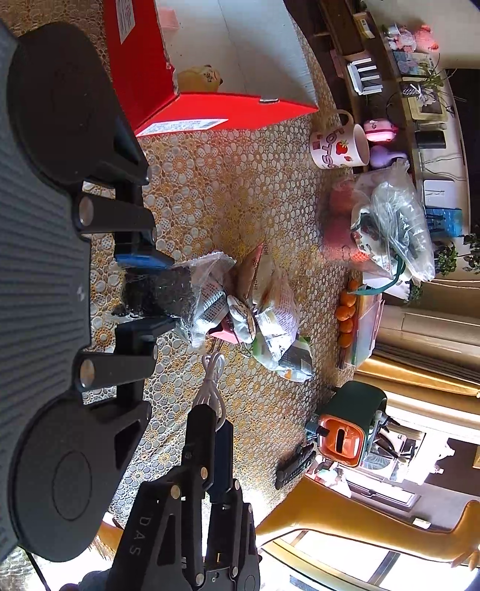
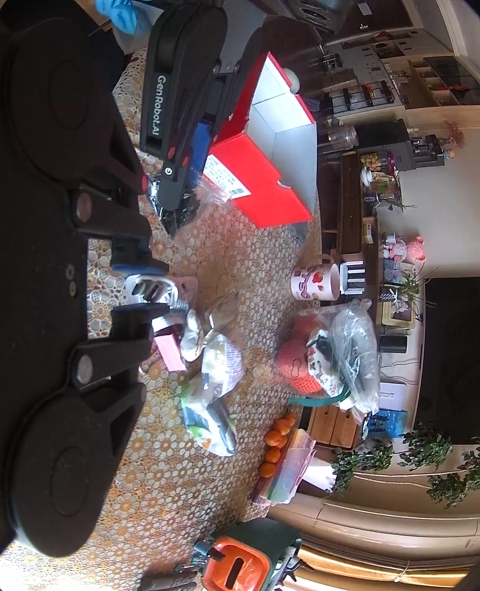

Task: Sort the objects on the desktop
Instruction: 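Lift and carry the bag and cable over the shoebox with both tools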

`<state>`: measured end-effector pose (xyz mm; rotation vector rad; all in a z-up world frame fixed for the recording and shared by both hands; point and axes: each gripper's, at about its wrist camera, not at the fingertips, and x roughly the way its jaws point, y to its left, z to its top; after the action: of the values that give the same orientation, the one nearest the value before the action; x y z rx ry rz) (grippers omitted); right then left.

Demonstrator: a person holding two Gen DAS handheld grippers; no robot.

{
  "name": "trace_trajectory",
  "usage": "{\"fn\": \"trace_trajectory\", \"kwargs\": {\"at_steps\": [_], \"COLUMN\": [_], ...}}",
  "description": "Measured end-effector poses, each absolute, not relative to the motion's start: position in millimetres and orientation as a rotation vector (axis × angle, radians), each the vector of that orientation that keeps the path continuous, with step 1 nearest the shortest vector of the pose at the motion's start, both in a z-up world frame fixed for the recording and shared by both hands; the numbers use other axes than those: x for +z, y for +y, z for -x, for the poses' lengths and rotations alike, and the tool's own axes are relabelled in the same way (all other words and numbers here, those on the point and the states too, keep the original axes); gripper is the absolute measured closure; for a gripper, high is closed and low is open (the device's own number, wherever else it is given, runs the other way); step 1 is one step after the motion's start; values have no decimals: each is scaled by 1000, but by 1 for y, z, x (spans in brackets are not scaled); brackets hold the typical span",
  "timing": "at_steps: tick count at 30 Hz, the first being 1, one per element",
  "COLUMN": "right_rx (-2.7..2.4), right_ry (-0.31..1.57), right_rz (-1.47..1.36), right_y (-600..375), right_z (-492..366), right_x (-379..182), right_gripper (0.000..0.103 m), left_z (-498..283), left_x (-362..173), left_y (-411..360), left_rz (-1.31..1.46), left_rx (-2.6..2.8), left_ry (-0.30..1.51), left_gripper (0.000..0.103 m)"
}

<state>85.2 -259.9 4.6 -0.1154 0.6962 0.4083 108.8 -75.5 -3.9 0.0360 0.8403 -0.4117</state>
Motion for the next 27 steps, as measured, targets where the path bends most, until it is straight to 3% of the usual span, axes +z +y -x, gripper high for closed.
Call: {"fn": "trace_trajectory", "kwargs": {"at_steps": [27], "right_rx": [616], "right_ry": [605], "right_rz": [202], "right_y": [-111], "right_z": [-133], "right_x": [73], "right_gripper": [89], "left_z": [-127], "left_x": [51], "left_y": [79], "left_rz": [4], "left_rx": [-201], "left_ry": [764], "left_gripper": [77]}}
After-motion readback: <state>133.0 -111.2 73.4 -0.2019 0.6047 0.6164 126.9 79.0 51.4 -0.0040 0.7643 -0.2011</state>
